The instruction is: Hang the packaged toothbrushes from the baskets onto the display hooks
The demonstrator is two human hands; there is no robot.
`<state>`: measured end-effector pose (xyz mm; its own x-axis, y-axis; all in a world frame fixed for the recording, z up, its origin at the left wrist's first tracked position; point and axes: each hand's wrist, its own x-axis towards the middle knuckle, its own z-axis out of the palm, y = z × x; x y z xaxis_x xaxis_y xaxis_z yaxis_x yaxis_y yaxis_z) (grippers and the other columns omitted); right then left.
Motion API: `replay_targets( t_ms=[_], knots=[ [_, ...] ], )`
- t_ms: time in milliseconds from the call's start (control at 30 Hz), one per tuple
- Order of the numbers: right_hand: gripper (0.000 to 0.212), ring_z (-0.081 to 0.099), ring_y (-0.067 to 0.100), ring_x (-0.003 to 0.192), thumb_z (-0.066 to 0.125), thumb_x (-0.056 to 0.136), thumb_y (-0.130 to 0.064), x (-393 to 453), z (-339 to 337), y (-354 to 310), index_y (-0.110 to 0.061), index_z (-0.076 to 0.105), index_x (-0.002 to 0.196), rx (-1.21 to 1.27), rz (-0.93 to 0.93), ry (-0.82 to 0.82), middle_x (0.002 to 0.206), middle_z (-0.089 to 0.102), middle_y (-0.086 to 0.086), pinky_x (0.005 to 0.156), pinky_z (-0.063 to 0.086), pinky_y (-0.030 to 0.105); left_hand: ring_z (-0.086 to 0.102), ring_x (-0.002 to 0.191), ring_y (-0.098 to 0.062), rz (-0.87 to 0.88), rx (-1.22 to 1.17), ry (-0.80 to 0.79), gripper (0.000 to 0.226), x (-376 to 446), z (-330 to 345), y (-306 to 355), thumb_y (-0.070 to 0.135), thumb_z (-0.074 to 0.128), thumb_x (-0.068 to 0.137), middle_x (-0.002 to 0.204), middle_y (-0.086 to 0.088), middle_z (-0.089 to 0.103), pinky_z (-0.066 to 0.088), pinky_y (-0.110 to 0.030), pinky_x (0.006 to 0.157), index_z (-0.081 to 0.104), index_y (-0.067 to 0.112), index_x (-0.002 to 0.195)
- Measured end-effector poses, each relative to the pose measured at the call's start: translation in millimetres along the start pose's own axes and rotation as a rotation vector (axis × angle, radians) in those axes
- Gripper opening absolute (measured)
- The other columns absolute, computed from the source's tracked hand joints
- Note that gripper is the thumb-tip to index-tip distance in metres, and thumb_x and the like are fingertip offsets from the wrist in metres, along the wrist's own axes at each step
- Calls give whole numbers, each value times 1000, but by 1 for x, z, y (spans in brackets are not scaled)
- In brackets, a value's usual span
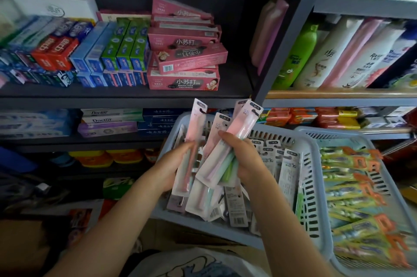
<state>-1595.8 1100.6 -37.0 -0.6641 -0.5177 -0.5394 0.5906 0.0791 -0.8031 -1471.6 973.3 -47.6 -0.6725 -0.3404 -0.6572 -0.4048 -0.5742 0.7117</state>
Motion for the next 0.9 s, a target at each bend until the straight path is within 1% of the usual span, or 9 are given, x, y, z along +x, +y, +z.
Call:
replay_targets(
  t_ms=[67,133,200,300,467,600,667,800,900],
  knots=[
    [12,72,22,67,74,90,-12,0,0,-1,-5,68,99,38,-30,-13,80,72,10,63,60,35,74,94,-30,-17,-9,-45,32,-3,3,-1,43,60,97,105,-13,77,55,-40,84,74,19,114],
    [12,73,23,69,74,90,-13,-1,1,-2,-6,69,97,37,-55,-9,79,73,9,67,60,37,75,93,-26,-21,-27,-118,28,-7,7,-2,41,58,99,106,-12,77,55,-39,83,75,22,110],
    [19,75,26,76,75,89,-15,-2,2,-3,-5,69,104,6,-82,7,83,75,10,73,61,41,75,96,-24,2,1,-182,22,-9,10,-3,29,60,98,110,-11,76,57,-39,84,72,21,115],
    [30,75,33,91,76,89,-20,-4,2,-2,-4,67,112,-33,-100,24,97,77,15,86,60,50,74,98,-25,79,43,-211,33,-11,7,-4,15,68,88,111,-12,76,60,-38,83,68,14,121],
    [39,74,32,93,77,89,-29,-11,0,-9,-3,67,116,-67,-86,-3,101,76,16,92,59,49,72,103,-30,171,-31,-229,42,-12,4,0,15,76,80,116,-17,73,57,-41,88,69,9,121],
    [48,73,32,94,78,84,-44,-17,0,-15,-6,72,111,-195,-103,-71,103,76,17,97,56,49,75,89,-28,226,-118,-118,45,-15,1,9,15,74,76,108,-17,74,61,-36,71,68,8,119],
    [52,74,29,93,78,82,-51,-22,5,-17,-8,72,109,-264,-130,-104,102,77,15,96,57,46,75,85,-28,248,-118,-91,45,-18,0,15,15,73,76,106,-18,74,61,-35,68,69,5,120],
    [23,76,15,87,70,92,-41,-33,25,-20,-19,73,97,-353,-217,-171,92,79,0,83,59,30,73,98,-32,303,-96,-141,44,-28,3,20,16,72,82,112,-18,74,60,-39,78,67,8,125],
    [19,75,12,84,69,93,-41,-39,46,-28,-22,73,93,-395,-313,-158,91,79,-1,76,59,25,72,104,-32,361,-82,-247,46,-37,1,26,9,72,83,116,-18,73,60,-37,81,64,9,128]
  ],
)
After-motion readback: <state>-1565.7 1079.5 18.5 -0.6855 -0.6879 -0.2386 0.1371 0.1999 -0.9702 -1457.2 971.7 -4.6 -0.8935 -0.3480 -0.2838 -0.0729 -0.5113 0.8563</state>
